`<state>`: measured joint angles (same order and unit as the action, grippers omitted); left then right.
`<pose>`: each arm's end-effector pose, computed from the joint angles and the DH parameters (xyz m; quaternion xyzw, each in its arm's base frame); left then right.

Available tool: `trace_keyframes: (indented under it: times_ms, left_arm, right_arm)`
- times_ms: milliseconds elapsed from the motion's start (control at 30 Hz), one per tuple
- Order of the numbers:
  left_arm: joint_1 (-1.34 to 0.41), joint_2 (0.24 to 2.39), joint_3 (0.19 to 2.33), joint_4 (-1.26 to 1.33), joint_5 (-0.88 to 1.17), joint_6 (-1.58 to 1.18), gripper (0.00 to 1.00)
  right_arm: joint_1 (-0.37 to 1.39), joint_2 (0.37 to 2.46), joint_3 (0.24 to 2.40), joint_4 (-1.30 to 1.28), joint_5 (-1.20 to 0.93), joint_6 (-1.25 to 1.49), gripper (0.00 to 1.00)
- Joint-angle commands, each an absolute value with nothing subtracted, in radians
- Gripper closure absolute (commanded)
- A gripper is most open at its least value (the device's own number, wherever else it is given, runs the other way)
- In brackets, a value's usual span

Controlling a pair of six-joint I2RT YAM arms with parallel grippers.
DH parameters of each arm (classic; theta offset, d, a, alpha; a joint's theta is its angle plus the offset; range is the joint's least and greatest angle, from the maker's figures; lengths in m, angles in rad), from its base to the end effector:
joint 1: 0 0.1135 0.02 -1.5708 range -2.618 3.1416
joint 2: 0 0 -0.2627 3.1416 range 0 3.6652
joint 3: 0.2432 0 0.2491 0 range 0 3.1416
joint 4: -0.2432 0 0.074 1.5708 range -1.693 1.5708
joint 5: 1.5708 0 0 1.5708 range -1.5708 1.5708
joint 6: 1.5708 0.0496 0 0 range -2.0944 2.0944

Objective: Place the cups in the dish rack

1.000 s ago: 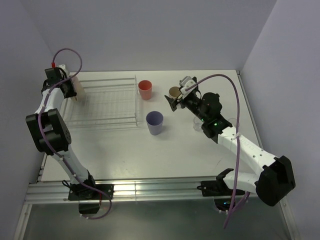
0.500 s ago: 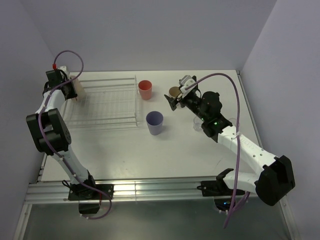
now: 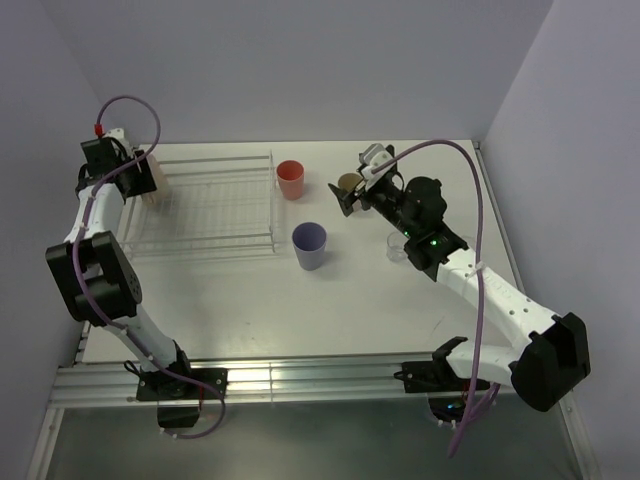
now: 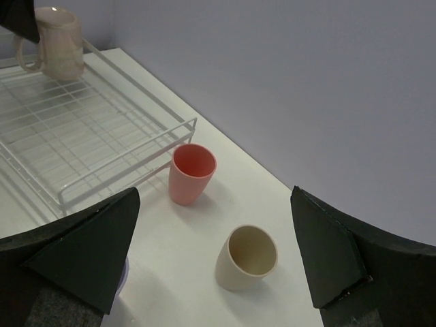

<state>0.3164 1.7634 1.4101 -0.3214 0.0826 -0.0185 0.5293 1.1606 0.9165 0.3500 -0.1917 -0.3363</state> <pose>0.3950 0.1250 0.2669 -0.1324 0.8909 0.0274 0.4336 0.2424 0.1527 0.3672 -0.3438 0.5744 0.1350 0.7305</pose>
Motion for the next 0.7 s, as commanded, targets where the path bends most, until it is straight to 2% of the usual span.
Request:
trace_keyframes:
  times_ms: [0,233,333,400,433,567,667]
  left_arm:
    - [0.319,1.701,1.471,-0.356,0.106,-0.011,0.29]
    - [0.269,1.599,1.549,-0.431,0.137,0.106,0.27]
    - [0.215,1.519,1.531,-0.429,0.098,0.181,0.23]
    - [0.175,1.473,1.526,-0.463,0.104,0.227,0.09]
    - [0.16,1.457,1.52,-0.477,0.107,0.263,0.07]
    - [0.126,1.376,1.479,-0.511,0.205,0.253,0.05]
    - [0.11,1.324,1.419,-0.488,0.3,0.226,0.04]
  right_arm:
    - [0.523,1.14,0.965,0.321,-0.166,-0.324,0.0]
    - [0.468,1.141,1.04,0.142,-0.178,-0.262,0.0]
    - [0.42,1.196,1.174,-0.12,-0.243,-0.262,0.01]
    - [0.384,1.252,1.244,-0.321,-0.302,-0.29,0.07]
    - [0.38,1.273,1.328,-0.397,-0.349,-0.326,0.09]
    - [0.439,1.484,1.59,-0.838,-0.405,-0.33,0.12]
    - [0.511,1.641,1.745,-1.013,-0.387,-0.293,0.16]
